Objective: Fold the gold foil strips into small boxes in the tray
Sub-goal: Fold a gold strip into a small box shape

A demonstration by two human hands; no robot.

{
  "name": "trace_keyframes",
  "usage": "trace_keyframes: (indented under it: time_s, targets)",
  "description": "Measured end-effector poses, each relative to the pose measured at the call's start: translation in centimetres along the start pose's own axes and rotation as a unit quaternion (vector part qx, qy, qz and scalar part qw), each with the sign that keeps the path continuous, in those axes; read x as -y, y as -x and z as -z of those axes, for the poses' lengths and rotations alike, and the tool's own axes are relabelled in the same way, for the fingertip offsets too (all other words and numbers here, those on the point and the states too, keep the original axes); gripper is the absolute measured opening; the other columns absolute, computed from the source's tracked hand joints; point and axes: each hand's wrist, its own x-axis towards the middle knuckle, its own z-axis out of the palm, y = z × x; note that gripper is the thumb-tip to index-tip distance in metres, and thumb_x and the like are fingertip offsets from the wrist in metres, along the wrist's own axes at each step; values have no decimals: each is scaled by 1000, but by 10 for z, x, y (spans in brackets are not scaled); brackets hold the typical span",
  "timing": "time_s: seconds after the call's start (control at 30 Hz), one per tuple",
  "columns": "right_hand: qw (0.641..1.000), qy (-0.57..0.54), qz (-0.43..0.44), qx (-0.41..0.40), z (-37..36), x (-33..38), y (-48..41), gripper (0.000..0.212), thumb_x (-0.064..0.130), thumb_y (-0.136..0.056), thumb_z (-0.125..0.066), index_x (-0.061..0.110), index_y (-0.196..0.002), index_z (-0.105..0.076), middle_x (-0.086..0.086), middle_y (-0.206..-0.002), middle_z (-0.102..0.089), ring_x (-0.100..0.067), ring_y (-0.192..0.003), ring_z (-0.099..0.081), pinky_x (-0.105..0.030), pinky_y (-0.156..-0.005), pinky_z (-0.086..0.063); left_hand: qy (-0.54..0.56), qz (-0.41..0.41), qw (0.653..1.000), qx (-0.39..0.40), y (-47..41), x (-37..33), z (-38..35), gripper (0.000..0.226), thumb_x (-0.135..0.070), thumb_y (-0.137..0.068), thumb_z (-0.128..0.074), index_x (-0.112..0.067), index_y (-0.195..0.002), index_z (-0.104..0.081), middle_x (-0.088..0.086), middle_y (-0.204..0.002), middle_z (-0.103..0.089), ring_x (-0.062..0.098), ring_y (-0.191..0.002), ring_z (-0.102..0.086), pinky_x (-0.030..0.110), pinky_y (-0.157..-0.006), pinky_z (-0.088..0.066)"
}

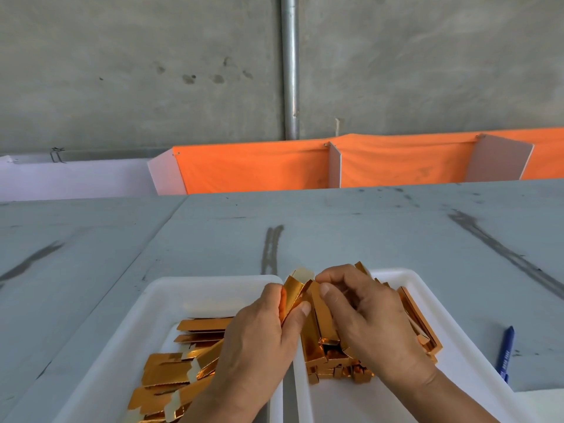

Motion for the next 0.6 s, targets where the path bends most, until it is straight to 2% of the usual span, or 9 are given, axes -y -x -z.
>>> trace_keyframes:
  time_s: [0.07, 0.2, 0.33, 0.43, 0.53, 0.6]
  targets:
    - [1000, 21, 11, 9, -1, 0, 0, 17, 32, -95, -56, 47, -100, -63, 15, -83, -68, -7, -74, -64, -18, -64, -54, -32, -4, 999, -7, 0, -2, 1, 38, -72, -80, -19, -38, -95, -27, -16, -70, -46, 0, -58, -51, 9, -45, -32]
    - [998, 61, 29, 13, -2, -1, 1, 23, 26, -96, -59, 44, -110, -62, 19, -90, -64, -4, -84, -61, -10, -70, -49, -76, -15, 997, -14, 0, -4, 4, 37, -71, -80, -12, -38, -95, -19, -16, -70, -41, 0, -56, -47, 10, -44, -28]
    - [997, 68, 31, 31, -1, 1, 0, 20, 22, -94, -61, 37, -106, -68, 16, -79, -63, -6, -72, -61, -11, -61, -45, -101, -39, 994, -5, 1, -6, 2, 37, -68, -79, -8, -38, -98, -17, -15, -78, -44, 5, -62, -48, 11, -46, -26]
    - [997, -15, 2, 72, -1, 2, 0, 19, 18, -94, -63, 37, -93, -67, 13, -64, -57, -5, -53, -51, -15, -51, -42, -127, -51, 991, -9, 1, -6, 0, 34, -66, -83, -7, -37, -97, -16, -15, -81, -43, 6, -62, -45, 12, -45, -22]
    - [988, -108, -47, 100, -1, 2, -1, 20, 18, -96, -62, 35, -86, -67, 8, -55, -51, -10, -49, -43, -26, -47, -40, -150, -73, 986, -24, 2, -7, -3, 34, -63, -88, -10, -35, -105, -19, -15, -83, -41, 7, -63, -43, 14, -45, -21]
    - [985, -116, -58, 110, 1, 2, -2, 22, 17, -97, -61, 32, -82, -65, 6, -53, -49, -13, -47, -41, -30, -45, -38, -143, -83, 986, -20, 3, -7, -6, 30, -61, -93, -18, -35, -109, -20, -15, -86, -44, 7, -67, -45, 14, -49, -26]
